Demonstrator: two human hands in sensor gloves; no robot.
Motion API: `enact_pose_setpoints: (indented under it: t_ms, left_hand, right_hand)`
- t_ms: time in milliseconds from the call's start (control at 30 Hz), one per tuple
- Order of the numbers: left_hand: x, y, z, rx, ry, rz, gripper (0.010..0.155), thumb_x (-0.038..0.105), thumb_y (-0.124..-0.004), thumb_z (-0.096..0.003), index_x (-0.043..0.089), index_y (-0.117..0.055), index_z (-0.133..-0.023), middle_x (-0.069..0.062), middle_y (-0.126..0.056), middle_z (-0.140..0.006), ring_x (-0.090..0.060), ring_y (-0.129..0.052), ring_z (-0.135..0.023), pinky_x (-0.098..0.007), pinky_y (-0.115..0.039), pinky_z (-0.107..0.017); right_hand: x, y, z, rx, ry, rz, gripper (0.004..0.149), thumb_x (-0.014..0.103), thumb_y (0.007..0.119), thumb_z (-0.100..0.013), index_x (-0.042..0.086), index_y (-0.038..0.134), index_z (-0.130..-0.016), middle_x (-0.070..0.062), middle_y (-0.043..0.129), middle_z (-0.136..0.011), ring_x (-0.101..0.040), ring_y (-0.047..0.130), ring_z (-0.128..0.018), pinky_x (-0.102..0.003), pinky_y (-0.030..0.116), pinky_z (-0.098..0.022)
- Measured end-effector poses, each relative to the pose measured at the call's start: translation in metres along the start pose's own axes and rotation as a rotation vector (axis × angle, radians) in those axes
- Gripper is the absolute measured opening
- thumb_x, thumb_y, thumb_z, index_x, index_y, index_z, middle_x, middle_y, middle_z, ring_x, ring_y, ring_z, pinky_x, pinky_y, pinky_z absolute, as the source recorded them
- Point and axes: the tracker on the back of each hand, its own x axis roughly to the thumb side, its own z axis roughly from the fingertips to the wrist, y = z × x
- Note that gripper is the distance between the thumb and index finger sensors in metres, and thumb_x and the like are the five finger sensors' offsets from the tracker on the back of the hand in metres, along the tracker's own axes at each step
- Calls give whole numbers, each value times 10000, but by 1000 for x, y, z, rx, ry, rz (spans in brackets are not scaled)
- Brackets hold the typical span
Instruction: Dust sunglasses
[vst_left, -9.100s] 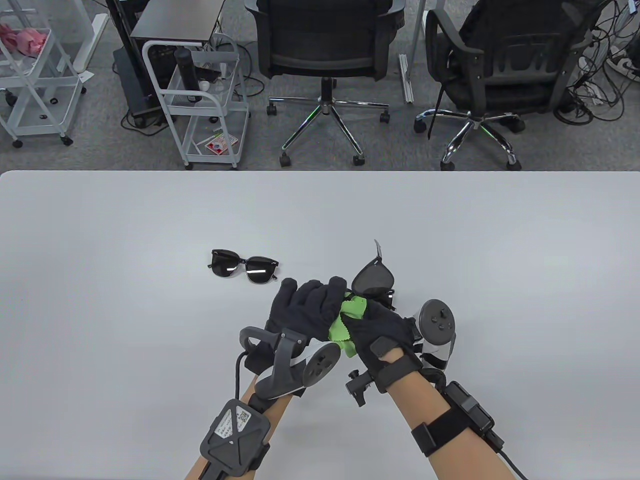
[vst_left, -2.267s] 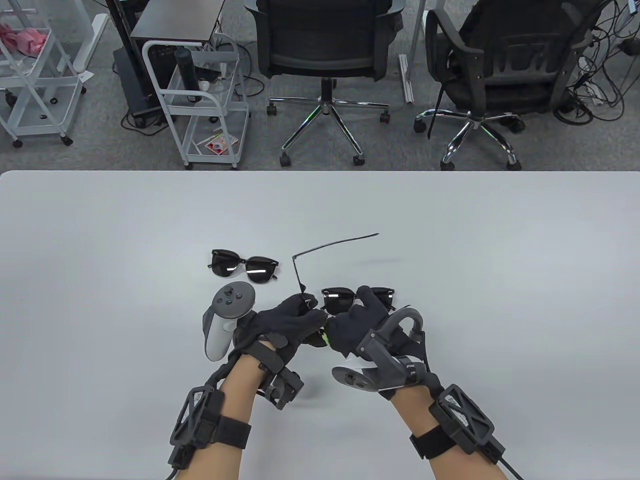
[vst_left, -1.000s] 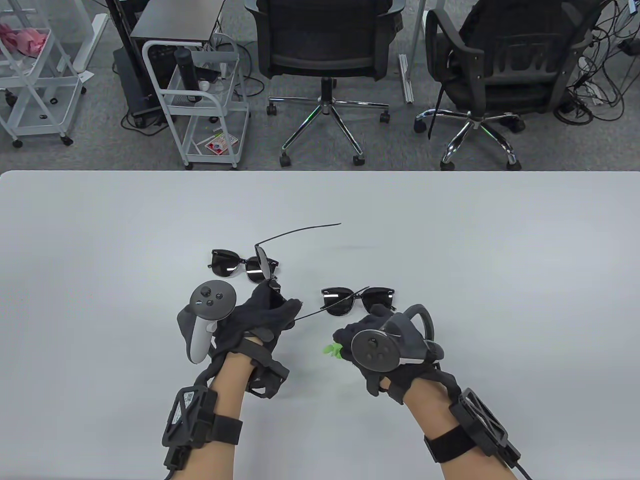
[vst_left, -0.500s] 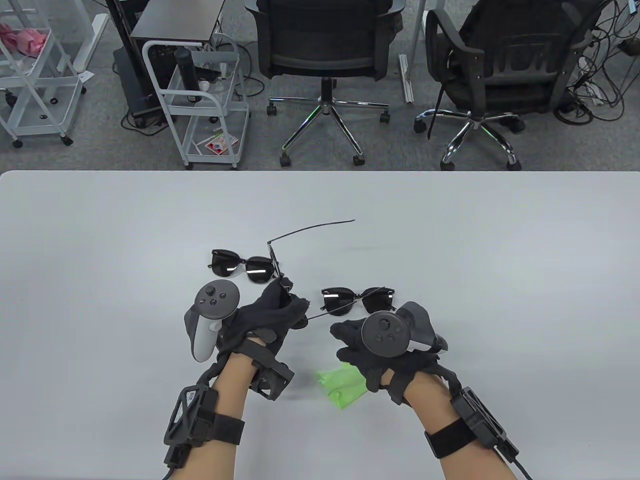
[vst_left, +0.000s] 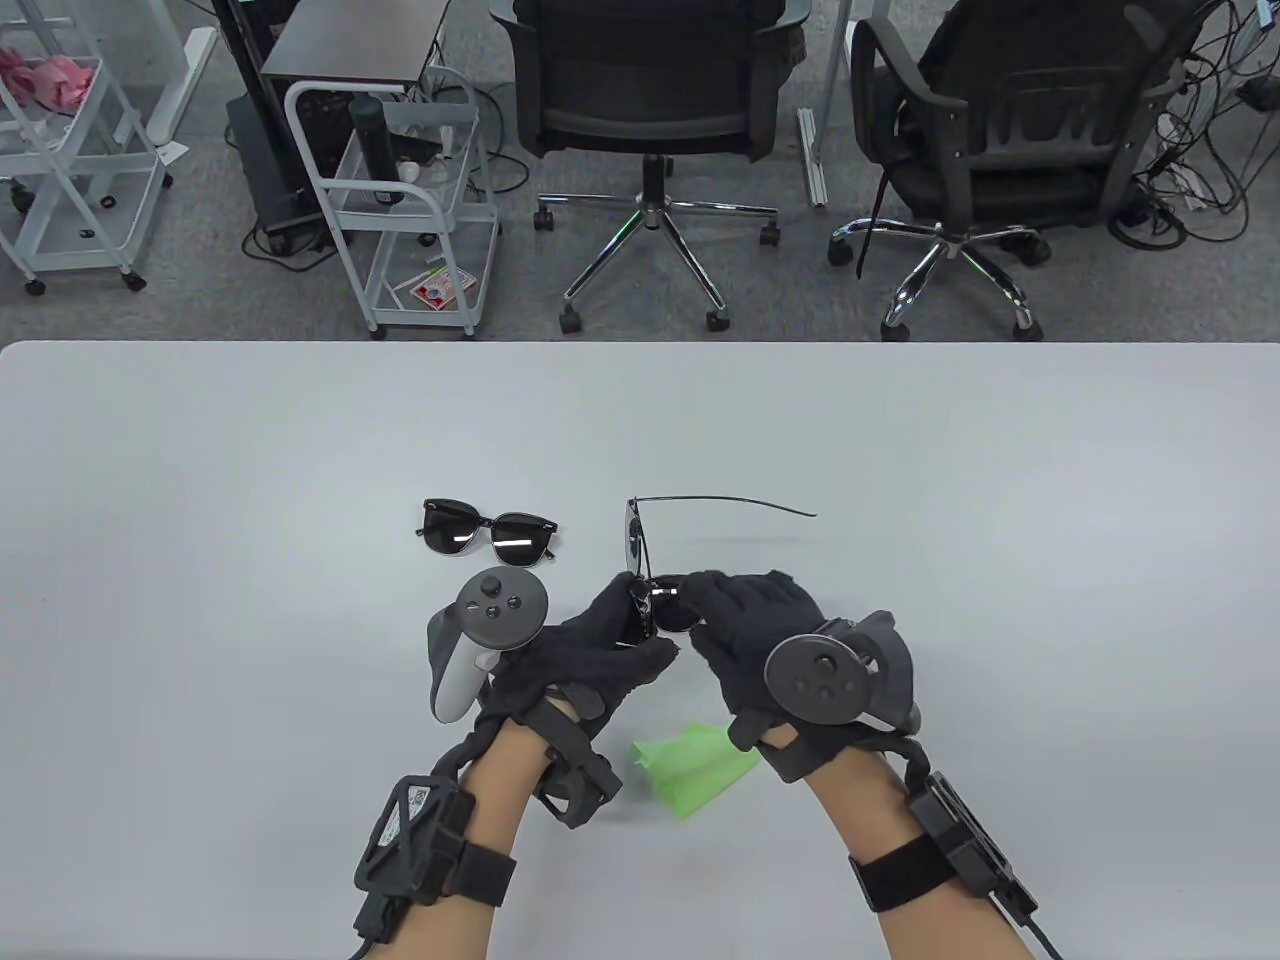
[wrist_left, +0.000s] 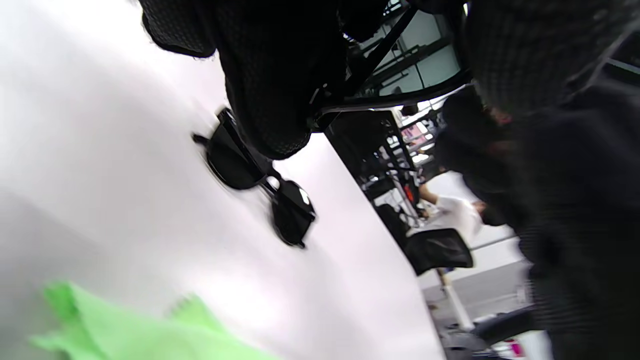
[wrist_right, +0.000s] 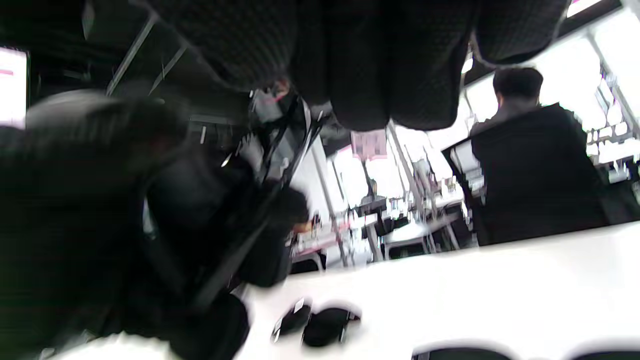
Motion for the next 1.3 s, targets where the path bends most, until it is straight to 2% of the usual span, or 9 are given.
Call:
enact_pose_setpoints:
  t_ms: [133,200,333,533,667,833,1033,1167,1300]
  left_hand:
    - [3,3,1,53,3,-214,905,680,-837,-322,380,-466,-1091,73,-681,-1044,-201,-935,-852,-543,-599,-748]
    - [6,1,1,51,-16,-249,891,668,-846,-326,413,-465,-1089,78,-654,-1058,-205,-888,-885,-560,-574,-755]
    - [10,-2,1,21,-51,-229,882,653,-856,-329,438,-460,-1087,93,-630,-1068,-209,-847,-910,-579,-542,-765]
    - [12,-9,0,-31,-72,-233,886,661,-843,-329,445,-434,-1084,96,-631,-1065,-201,-854,-909,-574,-553,-765]
    - [10,-4,2,12,-57,-234,886,666,-850,-325,445,-451,-1084,93,-638,-1056,-199,-841,-910,-577,-544,-766]
    - [13,-5,3,94,-33,-411,865,632,-873,-331,455,-475,-1079,95,-599,-1061,-209,-771,-943,-582,-524,-767]
    - [35,-19,9,233,-112,-856,903,587,-969,-267,467,-527,-1046,242,-639,-1052,-124,-750,-989,-546,-544,-789]
    - [47,-28,14,289,-197,-851,959,588,-980,-253,430,-476,-1054,239,-660,-1050,-104,-777,-986,-535,-554,-796]
    - [49,-30,16,304,-223,-893,950,597,-977,-252,435,-495,-1053,239,-670,-1049,-84,-803,-972,-524,-565,-798]
  right_hand:
    - [-26,-4,1,-15,109,6,701,435,751,-504,78,511,-1058,-225,502,-1117,-512,440,-996,-682,388,-636]
    - [-38,3,3,31,192,-9,742,445,727,-513,47,431,-1065,-248,413,-1126,-529,353,-995,-697,323,-616]
    - [-48,19,4,121,280,-247,653,389,728,-506,14,582,-1020,-264,620,-1065,-543,558,-954,-726,359,-592]
    - [-27,40,-3,350,143,-553,607,357,735,-509,-8,640,-985,-256,718,-1023,-520,688,-926,-746,437,-596]
    - [-33,27,-2,248,180,-416,566,369,741,-505,29,725,-957,-231,807,-976,-498,791,-872,-719,537,-591]
    - [-39,1,6,-62,241,-304,582,387,779,-493,36,732,-955,-231,802,-972,-505,789,-858,-704,579,-587]
    - [-15,14,0,97,22,-23,625,414,833,-468,129,699,-1007,-220,596,-1097,-529,552,-976,-731,453,-619]
    - [4,30,-4,204,-84,175,619,451,877,-437,121,787,-952,-203,696,-1061,-512,639,-958,-732,467,-616]
    - [12,32,-6,183,-97,243,553,404,919,-417,86,869,-867,-167,846,-970,-465,789,-894,-717,520,-612]
